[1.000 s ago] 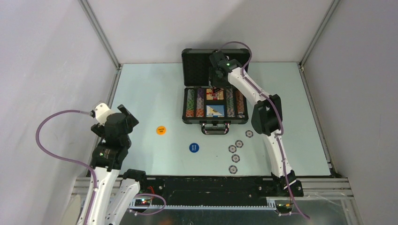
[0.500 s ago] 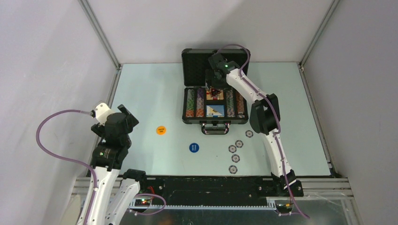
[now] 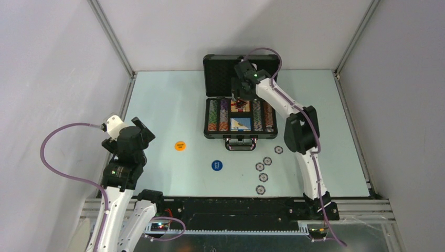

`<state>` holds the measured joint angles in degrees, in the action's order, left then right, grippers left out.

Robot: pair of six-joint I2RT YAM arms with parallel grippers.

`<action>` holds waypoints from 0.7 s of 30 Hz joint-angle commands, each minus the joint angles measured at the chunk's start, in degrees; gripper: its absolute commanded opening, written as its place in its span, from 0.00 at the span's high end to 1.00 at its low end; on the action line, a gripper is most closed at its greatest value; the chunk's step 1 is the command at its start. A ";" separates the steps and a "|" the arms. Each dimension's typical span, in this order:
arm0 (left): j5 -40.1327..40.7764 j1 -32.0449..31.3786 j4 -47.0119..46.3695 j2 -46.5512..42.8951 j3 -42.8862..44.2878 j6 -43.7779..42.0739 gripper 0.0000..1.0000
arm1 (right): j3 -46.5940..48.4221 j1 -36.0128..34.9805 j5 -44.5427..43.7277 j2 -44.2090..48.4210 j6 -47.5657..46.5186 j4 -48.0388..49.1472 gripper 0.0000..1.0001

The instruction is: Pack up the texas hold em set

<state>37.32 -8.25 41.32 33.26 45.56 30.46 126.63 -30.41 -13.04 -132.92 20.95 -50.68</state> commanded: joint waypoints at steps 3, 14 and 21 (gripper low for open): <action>0.85 -0.12 -0.36 -0.13 2.52 -0.65 0.02 | -16.71 -2.60 -1.22 19.98 -1.87 8.33 0.01; 0.63 -0.10 -0.30 0.15 2.43 -0.84 0.02 | -38.48 -19.90 -15.05 34.20 1.17 10.93 0.01; 0.35 -0.12 -0.36 0.24 2.42 -0.93 0.02 | -45.96 -25.57 -22.71 37.23 7.64 10.20 0.01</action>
<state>37.30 -8.25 41.34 33.28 45.56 30.39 84.44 -57.21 -31.64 -99.79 24.75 -42.50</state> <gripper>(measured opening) 0.985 0.993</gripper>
